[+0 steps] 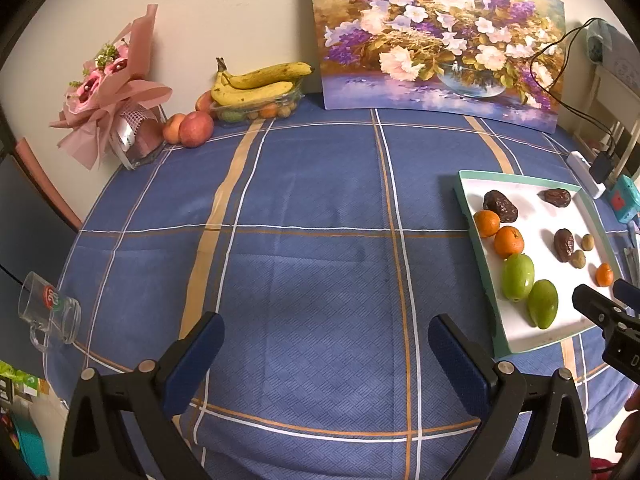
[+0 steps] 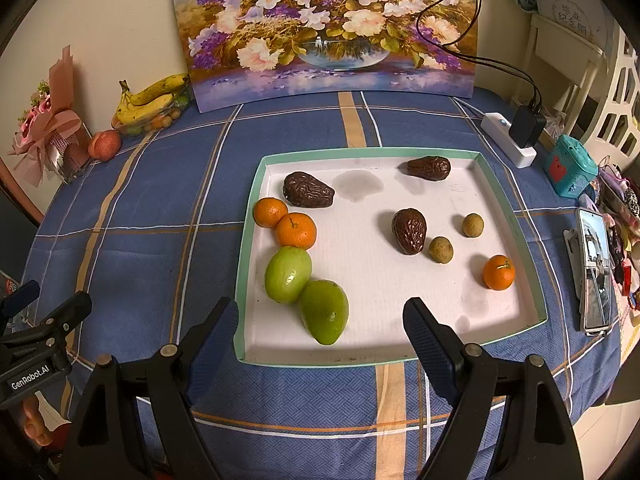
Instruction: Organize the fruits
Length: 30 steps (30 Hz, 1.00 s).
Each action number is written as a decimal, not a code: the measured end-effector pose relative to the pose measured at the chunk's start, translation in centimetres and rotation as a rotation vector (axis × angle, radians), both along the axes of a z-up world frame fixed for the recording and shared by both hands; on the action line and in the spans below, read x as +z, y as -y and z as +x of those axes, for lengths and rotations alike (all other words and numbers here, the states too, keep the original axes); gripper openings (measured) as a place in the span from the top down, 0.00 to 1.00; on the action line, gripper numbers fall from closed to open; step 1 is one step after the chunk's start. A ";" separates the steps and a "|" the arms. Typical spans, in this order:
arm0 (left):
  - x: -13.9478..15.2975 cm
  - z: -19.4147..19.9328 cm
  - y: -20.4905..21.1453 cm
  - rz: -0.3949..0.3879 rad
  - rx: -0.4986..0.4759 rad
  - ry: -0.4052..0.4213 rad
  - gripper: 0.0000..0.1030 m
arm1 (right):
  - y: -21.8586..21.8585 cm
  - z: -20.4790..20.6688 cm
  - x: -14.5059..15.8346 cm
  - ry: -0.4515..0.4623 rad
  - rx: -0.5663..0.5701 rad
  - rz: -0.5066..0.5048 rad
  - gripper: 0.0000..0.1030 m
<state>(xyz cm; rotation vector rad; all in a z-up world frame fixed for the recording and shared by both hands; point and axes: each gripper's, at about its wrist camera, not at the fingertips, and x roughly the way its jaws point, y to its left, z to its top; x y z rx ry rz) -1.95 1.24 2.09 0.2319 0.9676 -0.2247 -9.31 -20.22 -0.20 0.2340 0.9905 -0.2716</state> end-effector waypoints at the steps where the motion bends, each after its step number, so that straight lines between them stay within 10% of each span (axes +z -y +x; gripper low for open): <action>1: 0.0 0.0 0.0 0.000 0.000 0.000 0.00 | 0.0 0.0 0.0 0.000 0.000 0.000 0.17; 30: -0.2 0.1 -0.5 0.007 0.018 -0.008 0.00 | 0.0 0.1 -0.2 -0.008 0.017 -0.005 0.17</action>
